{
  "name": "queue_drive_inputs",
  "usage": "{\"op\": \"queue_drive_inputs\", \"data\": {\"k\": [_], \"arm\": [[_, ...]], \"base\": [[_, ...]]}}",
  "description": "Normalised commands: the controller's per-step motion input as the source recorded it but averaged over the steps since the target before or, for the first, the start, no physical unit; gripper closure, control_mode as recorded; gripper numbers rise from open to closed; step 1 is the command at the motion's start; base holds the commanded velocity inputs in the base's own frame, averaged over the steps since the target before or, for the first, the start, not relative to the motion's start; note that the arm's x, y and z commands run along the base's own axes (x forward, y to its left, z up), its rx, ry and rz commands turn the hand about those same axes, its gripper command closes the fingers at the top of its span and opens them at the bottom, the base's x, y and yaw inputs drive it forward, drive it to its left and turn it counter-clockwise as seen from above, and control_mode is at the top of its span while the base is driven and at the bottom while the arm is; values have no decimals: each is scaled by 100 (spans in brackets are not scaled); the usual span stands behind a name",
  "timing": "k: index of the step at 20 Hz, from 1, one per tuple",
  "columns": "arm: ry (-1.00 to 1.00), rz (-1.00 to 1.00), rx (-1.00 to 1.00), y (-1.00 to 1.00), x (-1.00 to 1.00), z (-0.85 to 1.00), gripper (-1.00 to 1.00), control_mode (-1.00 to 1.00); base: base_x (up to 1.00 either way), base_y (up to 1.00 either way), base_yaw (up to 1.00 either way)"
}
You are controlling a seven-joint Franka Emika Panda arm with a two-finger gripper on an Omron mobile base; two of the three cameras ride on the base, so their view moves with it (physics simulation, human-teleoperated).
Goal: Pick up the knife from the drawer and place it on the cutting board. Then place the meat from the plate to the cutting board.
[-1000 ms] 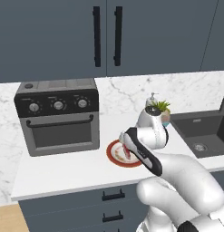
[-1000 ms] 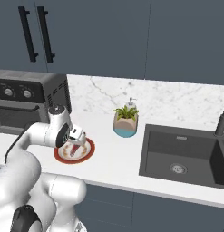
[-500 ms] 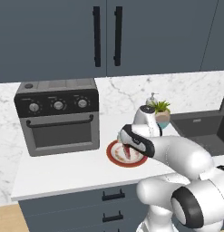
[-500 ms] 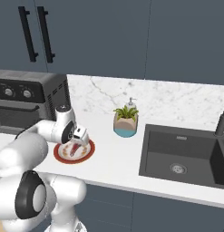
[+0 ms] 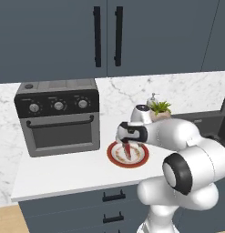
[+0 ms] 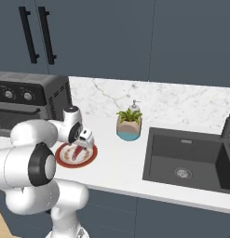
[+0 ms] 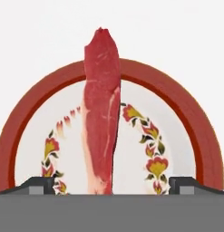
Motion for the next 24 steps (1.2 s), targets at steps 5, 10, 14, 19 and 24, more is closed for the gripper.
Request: {"op": "queue_drive_inputs", "data": {"k": [5,10,14,19,24], "arm": [[1,0,0,2,9,-39,-100,-100],[0,0,0,3,8,-33,-100,-100],[0,0,0,2,10,-32,-100,-100],[2,0,0,8,8,-33,100,-100],[4,0,0,9,2,-21,100,-100]], "base": [[0,0,0],[0,0,0],[0,0,0],[0,0,0],[0,0,0]]}}
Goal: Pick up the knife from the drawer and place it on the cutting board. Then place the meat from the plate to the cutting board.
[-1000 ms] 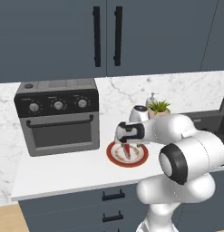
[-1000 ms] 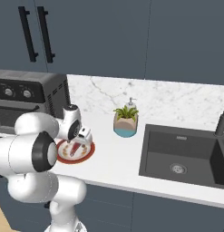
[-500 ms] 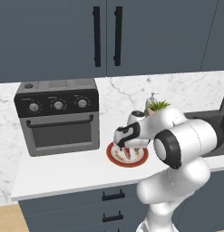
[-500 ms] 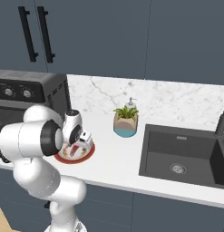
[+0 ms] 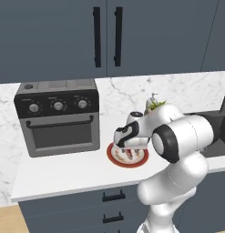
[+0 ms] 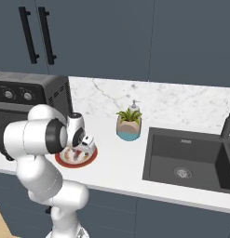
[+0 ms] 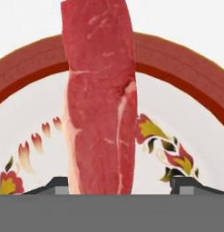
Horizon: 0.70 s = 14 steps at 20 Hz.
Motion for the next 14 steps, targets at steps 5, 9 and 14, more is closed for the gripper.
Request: {"op": "queue_drive_inputs", "data": {"k": [5,9,14], "arm": [[3,0,0,8,0,-11,100,-100],[0,0,0,3,-16,-1,100,-100],[-8,0,4,0,-88,65,100,-100]], "base": [[0,0,0],[0,0,0],[0,0,0]]}}
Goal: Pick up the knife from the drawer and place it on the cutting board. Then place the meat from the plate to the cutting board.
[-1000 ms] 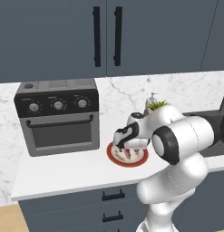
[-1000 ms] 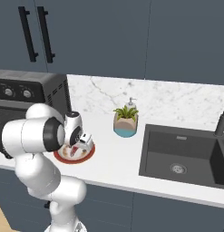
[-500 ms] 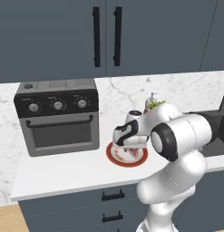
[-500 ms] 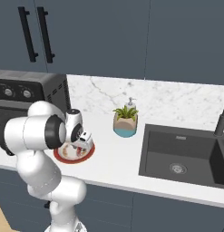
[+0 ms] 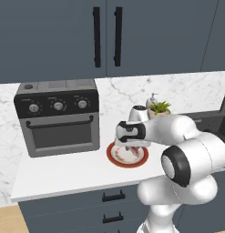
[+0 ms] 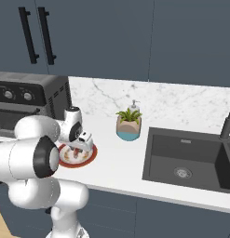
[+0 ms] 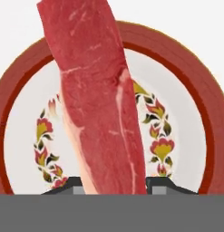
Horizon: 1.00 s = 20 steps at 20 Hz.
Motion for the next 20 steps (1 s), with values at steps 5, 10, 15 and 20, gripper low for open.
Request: {"op": "queue_drive_inputs", "data": {"k": [5,10,15,20], "arm": [[-11,0,3,-1,-98,74,100,-100],[-7,0,4,-5,-78,78,100,-100],[-1,0,9,-22,-53,84,100,-100],[0,-4,9,-26,-37,78,100,-100]], "base": [[0,0,0],[0,0,0],[0,0,0],[0,0,0]]}}
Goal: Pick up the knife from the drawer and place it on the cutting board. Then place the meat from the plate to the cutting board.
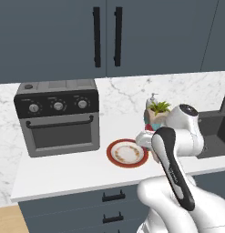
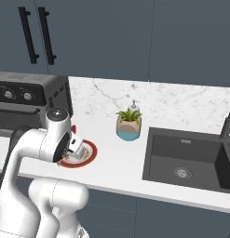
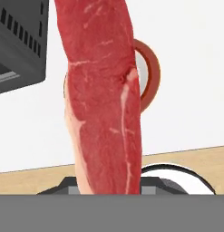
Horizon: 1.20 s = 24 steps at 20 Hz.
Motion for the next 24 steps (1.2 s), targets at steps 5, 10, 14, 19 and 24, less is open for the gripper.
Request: {"op": "queue_drive_inputs", "data": {"k": [5,10,14,19,24], "arm": [[0,-8,7,-15,-32,75,100,-100],[-1,-4,2,-23,-42,42,100,100],[0,0,0,0,0,0,100,100],[0,0,0,0,0,0,100,100],[0,0,0,0,0,0,100,100]], "base": [[0,0,0],[-16,-12,0],[-91,-79,0],[-56,-95,0],[-20,-100,0]]}}
